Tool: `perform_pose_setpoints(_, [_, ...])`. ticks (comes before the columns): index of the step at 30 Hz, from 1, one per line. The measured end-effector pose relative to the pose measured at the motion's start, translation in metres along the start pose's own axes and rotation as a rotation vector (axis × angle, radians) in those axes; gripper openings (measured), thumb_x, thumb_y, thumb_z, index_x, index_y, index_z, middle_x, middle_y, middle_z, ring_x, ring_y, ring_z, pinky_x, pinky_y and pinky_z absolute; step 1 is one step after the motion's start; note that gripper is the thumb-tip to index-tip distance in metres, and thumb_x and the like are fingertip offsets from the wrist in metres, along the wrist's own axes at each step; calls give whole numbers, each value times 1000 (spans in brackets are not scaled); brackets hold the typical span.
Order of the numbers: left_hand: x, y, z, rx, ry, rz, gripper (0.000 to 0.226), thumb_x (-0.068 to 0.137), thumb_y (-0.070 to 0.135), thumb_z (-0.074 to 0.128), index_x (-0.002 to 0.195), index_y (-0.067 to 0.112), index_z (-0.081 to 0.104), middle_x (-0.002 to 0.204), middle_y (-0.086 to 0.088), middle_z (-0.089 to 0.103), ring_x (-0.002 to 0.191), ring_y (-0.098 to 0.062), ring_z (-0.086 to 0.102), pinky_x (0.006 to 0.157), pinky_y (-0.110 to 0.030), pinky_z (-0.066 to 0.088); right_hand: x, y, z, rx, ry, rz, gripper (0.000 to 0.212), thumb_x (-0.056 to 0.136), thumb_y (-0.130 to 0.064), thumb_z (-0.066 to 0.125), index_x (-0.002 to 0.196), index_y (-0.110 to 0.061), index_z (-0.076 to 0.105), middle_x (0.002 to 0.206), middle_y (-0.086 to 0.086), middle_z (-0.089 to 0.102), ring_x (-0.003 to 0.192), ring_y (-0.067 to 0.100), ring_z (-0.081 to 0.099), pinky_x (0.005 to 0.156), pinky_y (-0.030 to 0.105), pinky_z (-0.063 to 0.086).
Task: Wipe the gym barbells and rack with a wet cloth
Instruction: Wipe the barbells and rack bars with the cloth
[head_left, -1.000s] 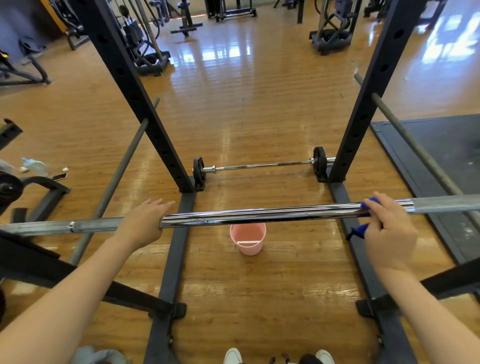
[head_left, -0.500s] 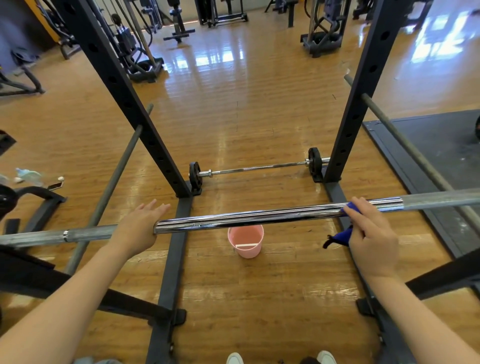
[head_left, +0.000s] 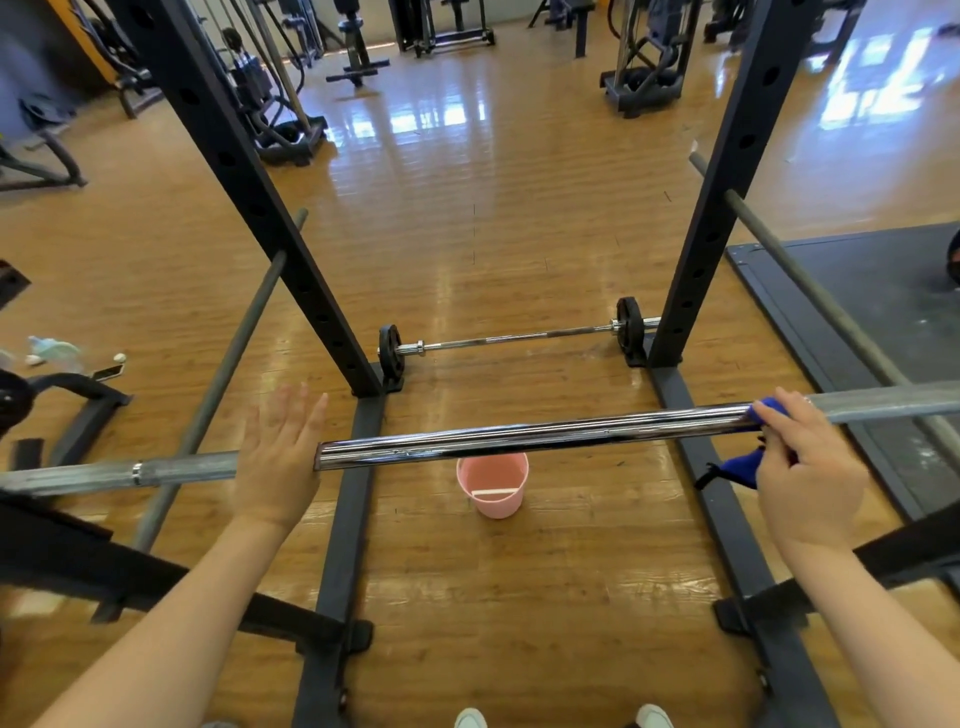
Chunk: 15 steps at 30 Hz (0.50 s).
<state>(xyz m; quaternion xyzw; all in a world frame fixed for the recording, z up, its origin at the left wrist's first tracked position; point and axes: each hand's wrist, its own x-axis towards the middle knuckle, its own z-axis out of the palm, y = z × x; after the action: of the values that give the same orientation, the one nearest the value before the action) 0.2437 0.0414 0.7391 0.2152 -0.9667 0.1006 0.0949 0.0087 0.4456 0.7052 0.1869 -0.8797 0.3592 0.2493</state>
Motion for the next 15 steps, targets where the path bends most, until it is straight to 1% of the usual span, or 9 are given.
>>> perform_pose_setpoints(3, [3, -6, 3, 21, -23, 50, 75, 56, -19, 73, 127, -6, 51, 129, -27, 54, 128, -40, 42, 117, -36, 1, -3, -5, 2, -9, 9, -2, 27, 86, 9, 55, 111, 6, 64, 120, 24, 60, 116, 38, 55, 102, 49, 40])
perform_pose_setpoints(6, [3, -11, 7, 31, -30, 55, 70, 57, -17, 74, 124, -6, 56, 126, -24, 57, 126, -40, 45, 116, -33, 4, -10, -19, 9, 15, -37, -83, 28, 84, 10, 54, 109, 6, 65, 119, 25, 61, 114, 39, 56, 100, 45, 39])
perform_pose_setpoints(7, [4, -12, 8, 34, -33, 52, 70, 57, -16, 74, 124, -5, 56, 126, -23, 58, 126, -40, 45, 115, -33, 7, -12, -23, 11, 18, -53, -115, 29, 82, 11, 55, 109, 6, 65, 119, 25, 61, 114, 39, 56, 99, 44, 39])
perform_pose_setpoints(9, [5, -11, 7, 38, -67, 50, 71, 58, -15, 75, 125, -3, 56, 128, -20, 57, 127, -37, 45, 113, -39, 20, -13, -24, 13, 20, -77, -146, 31, 80, 15, 57, 108, 6, 65, 118, 24, 61, 113, 39, 57, 98, 44, 39])
perform_pose_setpoints(10, [5, -10, 3, 35, -106, 42, 70, 63, -14, 72, 129, 0, 54, 132, -17, 55, 131, -34, 41, 112, -41, 25, -13, -22, 13, 21, -88, -152, 32, 79, 16, 57, 108, 6, 65, 118, 24, 61, 113, 39, 57, 98, 44, 39])
perform_pose_setpoints(11, [6, -9, -2, 30, -133, 42, 68, 71, -11, 68, 135, 4, 49, 139, -13, 49, 137, -30, 34, 113, -40, 24, -12, -18, 12, 17, -92, -156, 31, 80, 16, 56, 108, 6, 65, 119, 23, 61, 113, 39, 57, 99, 44, 39])
perform_pose_setpoints(13, [11, -7, -10, 19, -195, 60, 65, 86, -4, 55, 145, 14, 34, 151, -4, 32, 144, -21, 17, 116, -34, 13, -6, -7, 8, 5, -63, -133, 26, 88, 4, 50, 109, 6, 65, 119, 24, 61, 113, 39, 57, 100, 43, 39])
perform_pose_setpoints(15, [16, -6, -16, 13, -290, 61, 63, 91, 1, 49, 148, 19, 27, 155, 2, 23, 146, -16, 10, 117, -30, 6, 1, 1, 5, 10, -7, -58, 36, 92, -12, 40, 109, 7, 64, 118, 26, 61, 113, 39, 56, 102, 44, 39])
